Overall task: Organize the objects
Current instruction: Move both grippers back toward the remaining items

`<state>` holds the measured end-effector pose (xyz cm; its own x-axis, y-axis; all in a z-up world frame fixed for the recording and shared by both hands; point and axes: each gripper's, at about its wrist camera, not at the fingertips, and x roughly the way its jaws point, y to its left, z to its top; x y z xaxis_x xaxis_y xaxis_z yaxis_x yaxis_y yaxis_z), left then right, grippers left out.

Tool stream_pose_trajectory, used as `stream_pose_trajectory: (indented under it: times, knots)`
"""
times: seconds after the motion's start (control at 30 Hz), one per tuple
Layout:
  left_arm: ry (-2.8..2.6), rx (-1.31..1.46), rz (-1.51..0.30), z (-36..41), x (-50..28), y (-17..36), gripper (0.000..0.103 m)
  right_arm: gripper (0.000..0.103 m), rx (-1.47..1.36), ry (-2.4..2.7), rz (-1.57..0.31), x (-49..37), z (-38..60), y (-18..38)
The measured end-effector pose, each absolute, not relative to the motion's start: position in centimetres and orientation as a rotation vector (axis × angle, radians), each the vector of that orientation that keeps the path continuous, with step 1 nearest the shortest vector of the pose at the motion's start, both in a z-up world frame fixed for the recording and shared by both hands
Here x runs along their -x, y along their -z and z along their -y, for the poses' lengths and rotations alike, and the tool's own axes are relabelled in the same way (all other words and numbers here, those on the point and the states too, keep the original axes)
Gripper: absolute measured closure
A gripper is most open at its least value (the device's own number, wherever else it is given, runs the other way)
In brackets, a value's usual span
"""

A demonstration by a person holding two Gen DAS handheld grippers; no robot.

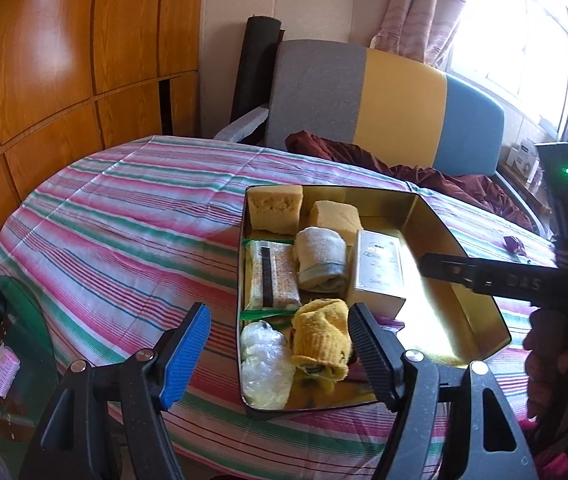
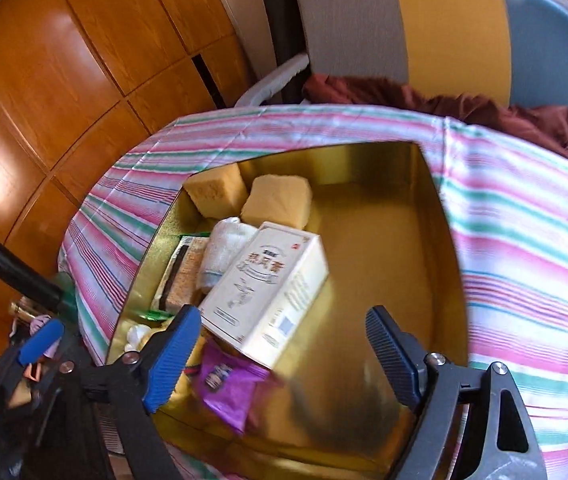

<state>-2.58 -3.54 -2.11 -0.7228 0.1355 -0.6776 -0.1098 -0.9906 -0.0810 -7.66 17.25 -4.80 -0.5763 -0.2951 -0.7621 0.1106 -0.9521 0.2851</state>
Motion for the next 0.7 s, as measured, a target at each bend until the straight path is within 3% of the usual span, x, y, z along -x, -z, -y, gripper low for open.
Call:
stream_pose_trajectory:
  times: [0.33,0.7]
  knots:
    - [-2.749,1.092,-0.014,1.0,2.1,1.7,0.031,0.017,-1.254,2.759,0.288,4.1,-25.4,2.4]
    - [-2.640,1.047,-0.173,-4.7,1.8,1.1,0.031,0.015,-1.290,3.099,0.378,0.5,-40.8,0.6]
